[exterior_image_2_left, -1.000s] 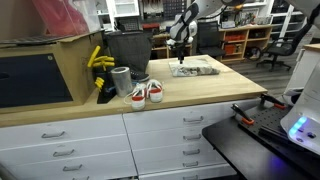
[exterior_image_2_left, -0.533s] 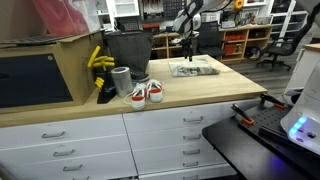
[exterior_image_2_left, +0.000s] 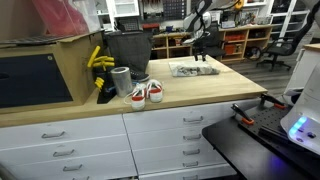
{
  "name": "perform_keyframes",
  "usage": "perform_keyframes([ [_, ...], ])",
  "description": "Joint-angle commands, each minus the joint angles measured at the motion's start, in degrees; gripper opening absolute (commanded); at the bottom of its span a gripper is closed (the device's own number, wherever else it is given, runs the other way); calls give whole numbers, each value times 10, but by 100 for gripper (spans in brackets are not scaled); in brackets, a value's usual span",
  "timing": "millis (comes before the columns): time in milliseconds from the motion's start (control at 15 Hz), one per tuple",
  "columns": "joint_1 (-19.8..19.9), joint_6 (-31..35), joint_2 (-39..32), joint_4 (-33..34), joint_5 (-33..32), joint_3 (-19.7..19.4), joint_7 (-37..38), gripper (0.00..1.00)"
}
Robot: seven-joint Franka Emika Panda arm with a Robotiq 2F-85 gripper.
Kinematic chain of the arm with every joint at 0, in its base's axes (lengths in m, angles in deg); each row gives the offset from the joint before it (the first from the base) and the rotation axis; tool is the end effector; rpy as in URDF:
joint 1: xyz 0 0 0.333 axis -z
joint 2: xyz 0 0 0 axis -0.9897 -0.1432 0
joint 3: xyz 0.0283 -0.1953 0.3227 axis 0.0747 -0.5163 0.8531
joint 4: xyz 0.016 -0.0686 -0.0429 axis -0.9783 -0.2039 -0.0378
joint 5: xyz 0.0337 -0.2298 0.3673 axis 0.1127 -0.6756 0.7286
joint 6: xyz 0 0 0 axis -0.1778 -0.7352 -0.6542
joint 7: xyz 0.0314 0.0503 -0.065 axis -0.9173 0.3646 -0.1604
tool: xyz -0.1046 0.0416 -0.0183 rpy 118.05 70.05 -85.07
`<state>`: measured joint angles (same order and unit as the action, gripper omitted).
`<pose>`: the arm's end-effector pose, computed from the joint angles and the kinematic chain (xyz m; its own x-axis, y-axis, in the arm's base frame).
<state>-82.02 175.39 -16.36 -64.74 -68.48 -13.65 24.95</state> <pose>0.7937 -0.0968 0.2305 -0.0190 -0.9960 0.0870 -0.9803 0.0356 0.1942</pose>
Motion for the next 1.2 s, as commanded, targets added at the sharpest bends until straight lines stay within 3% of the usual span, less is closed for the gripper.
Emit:
perform_keyframes([
  [0,17,-15,35,-62,3,6,-48,100],
  [200,21,-14,44,-98,5,3,-64,100],
  [267,23,-14,44,-105,7,2,-65,95],
  [333,23,-12,46,-113,7,1,-63,72],
  [467,26,-4,51,-126,11,0,-60,67],
  [933,32,8,69,-143,14,-3,-57,13],
  [1067,34,9,75,-145,14,-4,-57,1],
  [1133,35,9,78,-146,14,-4,-58,0],
])
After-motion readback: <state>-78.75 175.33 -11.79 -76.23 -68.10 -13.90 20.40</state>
